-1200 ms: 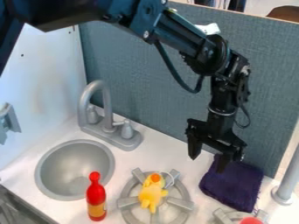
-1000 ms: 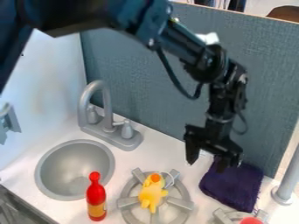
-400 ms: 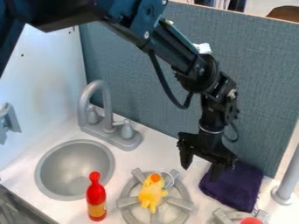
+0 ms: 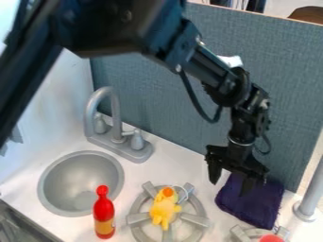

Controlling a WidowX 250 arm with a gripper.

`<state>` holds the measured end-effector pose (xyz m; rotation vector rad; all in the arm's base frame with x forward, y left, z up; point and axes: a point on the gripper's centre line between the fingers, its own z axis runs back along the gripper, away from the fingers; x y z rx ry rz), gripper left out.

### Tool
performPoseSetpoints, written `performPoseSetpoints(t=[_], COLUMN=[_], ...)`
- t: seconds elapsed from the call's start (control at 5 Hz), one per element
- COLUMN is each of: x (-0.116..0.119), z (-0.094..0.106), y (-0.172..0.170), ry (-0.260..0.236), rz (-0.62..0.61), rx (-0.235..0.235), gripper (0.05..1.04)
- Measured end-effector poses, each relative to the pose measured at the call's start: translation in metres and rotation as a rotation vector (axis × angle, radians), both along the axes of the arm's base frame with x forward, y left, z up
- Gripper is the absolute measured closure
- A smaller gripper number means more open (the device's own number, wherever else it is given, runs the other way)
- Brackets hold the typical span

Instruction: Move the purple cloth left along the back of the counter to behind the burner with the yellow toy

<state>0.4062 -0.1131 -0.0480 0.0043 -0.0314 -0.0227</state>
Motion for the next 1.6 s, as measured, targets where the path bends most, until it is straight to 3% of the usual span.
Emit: performPoseSetpoints(t=[0.4, 0.6, 0.8, 1.0, 1.2, 1.4, 1.6], x=[0.01, 0.006, 0.016, 0.028, 0.035, 0.037, 0.024], z=[-0.018, -0.033, -0.048, -0.05, -0.051, -0.051, -0.049], y=[-0.02, -0.027, -0.036, -0.041, -0.038, -0.028, 0.0], ry=[0.001, 0.028, 0.011, -0.024, -0.04, -0.016, 0.046], rz=[-0.013, -0.035, -0.036, -0.047, -0.04, 0.033, 0.129], rx=[0.058, 0.071, 0.109, 0.145, 0.226, 0.287, 0.316], gripper=[0.083, 0.083, 0.083, 0.083, 0.083, 0.083, 0.083])
